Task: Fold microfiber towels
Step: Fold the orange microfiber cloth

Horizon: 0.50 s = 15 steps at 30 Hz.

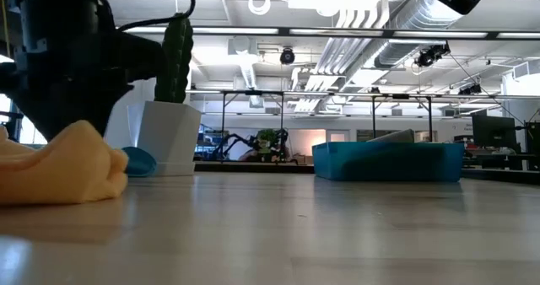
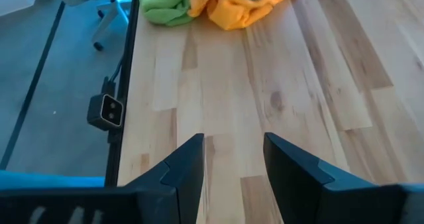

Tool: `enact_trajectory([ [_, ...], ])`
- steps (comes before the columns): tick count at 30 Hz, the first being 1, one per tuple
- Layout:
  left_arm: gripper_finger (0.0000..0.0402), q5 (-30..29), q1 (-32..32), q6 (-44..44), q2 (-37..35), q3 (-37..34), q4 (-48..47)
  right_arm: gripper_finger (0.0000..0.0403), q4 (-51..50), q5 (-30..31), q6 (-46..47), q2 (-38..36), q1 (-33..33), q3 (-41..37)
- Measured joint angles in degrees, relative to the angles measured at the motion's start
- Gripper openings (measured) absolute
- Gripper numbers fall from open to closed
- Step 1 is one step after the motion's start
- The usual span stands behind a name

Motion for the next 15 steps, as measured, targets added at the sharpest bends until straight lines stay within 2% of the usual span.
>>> enact_trajectory([
  [6,0.0131,-4.0,1.1,-0.2,0.0,-2.3,12.8,0.0149,-0.1,1.1,-0.1,0.0,0.7,0.0],
  [9,0.0131,-8.7,2.3,0.9,0.0,-2.3,19.4,0.0149,0.0,1.1,-1.1,0.0,0.7,0.0],
  [12,0.0131,-13.1,3.7,7.1,0.0,-2.3,29.9,0.0149,0.0,1.1,-2.3,0.0,0.7,0.0],
  [15,0.0131,-13.6,5.2,18.1,0.0,-2.3,43.6,0.0149,0.0,1.1,-3.1,0.0,0.7,0.0],
])
